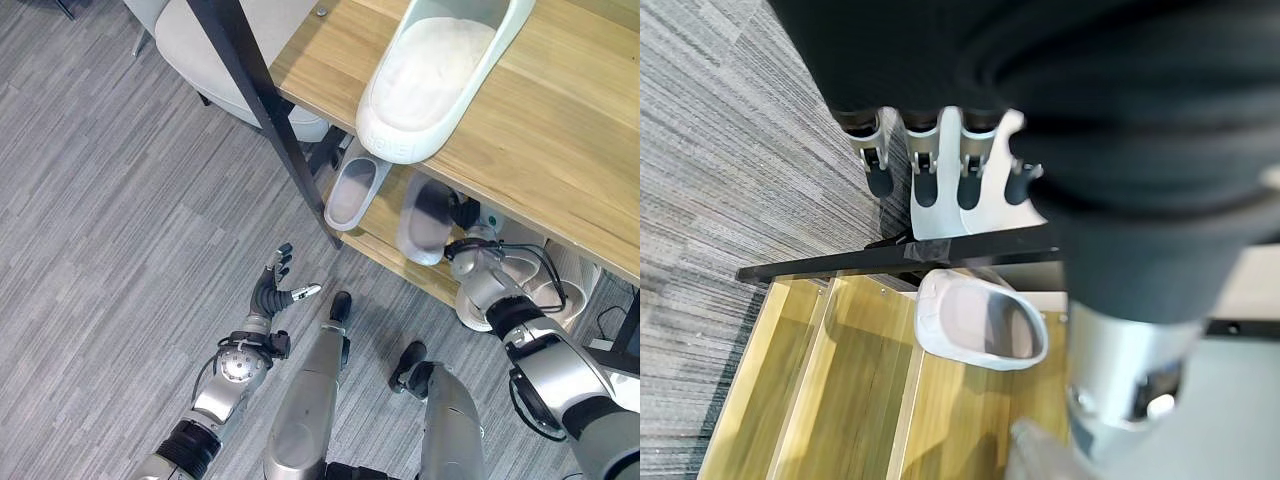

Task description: Arrange the slippers neatly on the shoe rack.

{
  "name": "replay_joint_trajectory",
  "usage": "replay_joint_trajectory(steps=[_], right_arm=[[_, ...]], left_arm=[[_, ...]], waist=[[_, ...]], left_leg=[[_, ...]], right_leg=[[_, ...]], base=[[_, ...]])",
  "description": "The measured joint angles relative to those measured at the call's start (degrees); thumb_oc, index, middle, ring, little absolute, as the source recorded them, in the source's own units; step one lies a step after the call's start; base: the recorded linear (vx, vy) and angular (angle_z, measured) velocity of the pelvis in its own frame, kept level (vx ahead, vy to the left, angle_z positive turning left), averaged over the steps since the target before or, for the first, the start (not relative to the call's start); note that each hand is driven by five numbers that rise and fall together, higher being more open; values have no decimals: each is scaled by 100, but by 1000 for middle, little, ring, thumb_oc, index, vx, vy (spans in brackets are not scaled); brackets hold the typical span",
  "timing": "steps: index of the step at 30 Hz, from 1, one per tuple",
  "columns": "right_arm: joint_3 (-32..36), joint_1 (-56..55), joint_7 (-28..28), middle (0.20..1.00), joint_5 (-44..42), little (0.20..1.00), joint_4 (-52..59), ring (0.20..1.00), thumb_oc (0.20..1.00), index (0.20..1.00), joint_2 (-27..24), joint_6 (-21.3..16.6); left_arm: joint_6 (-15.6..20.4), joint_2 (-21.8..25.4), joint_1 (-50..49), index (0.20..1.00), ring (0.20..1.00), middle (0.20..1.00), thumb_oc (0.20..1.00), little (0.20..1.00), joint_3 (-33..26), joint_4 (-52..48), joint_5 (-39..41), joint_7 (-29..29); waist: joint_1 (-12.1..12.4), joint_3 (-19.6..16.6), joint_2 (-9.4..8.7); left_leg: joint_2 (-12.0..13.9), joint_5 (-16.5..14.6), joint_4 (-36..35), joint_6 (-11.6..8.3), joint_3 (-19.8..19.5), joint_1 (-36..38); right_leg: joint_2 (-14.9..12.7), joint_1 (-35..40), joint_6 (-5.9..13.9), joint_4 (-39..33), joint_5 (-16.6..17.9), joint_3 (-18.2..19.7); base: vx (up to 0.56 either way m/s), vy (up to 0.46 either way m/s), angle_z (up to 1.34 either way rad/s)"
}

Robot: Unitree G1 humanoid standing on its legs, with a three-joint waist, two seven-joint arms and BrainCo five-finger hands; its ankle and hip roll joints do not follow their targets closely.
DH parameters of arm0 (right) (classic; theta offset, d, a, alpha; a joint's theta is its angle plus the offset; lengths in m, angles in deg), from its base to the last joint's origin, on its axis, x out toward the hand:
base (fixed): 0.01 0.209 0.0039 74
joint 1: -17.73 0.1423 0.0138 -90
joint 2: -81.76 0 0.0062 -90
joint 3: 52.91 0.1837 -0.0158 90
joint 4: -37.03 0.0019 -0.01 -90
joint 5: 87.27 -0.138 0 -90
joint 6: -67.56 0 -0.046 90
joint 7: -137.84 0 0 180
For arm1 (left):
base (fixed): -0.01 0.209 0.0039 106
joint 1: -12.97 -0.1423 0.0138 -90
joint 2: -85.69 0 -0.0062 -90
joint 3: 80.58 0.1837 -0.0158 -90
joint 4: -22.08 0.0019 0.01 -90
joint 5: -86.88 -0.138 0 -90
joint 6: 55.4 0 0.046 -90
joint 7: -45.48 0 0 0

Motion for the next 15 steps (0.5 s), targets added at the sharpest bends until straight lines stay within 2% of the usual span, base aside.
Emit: replay_joint_trajectory(steps=[4,5,6,9,15], right_arm=[[-164,125,44,200,1,200,-226,200,200,200,10,-9],[-170,181,47,382,-7,382,-396,382,382,382,2,-10],[-345,332,34,1000,-90,1000,-724,1000,1000,1000,-6,-2],[-474,559,-56,1000,-119,1000,-1313,1000,1000,1000,47,25],[-541,506,-154,1000,-286,1000,-1211,1000,1000,1000,198,93]], left_arm=[[12,17,-14,1000,1000,1000,1000,1000,71,4,13,-15],[22,27,0,1000,1000,1000,1000,1000,82,5,19,-42],[31,50,-2,1000,1000,1000,1000,1000,92,8,21,-77],[33,112,48,1000,1000,1000,1000,1000,237,12,25,-117],[32,120,67,1000,1000,1000,1000,1000,275,14,25,-116]], waist=[[105,-6,9],[135,-7,8],[142,-7,7],[173,-12,10],[107,-51,-8]], left_leg=[[-55,32,43,-44,-77,18],[-64,31,53,-45,-77,20],[-81,32,64,-46,-94,24],[-92,32,58,-49,-160,39],[-78,8,-40,-8,-203,133]], right_leg=[[-44,73,65,13,-3,-68],[-52,82,73,25,-13,-76],[-62,102,76,39,-27,-99],[-66,159,65,28,-40,-161],[-50,241,12,-46,-69,-171]], base=[[21,-7,10],[26,-7,12],[29,-5,13],[25,3,11],[7,5,0]])
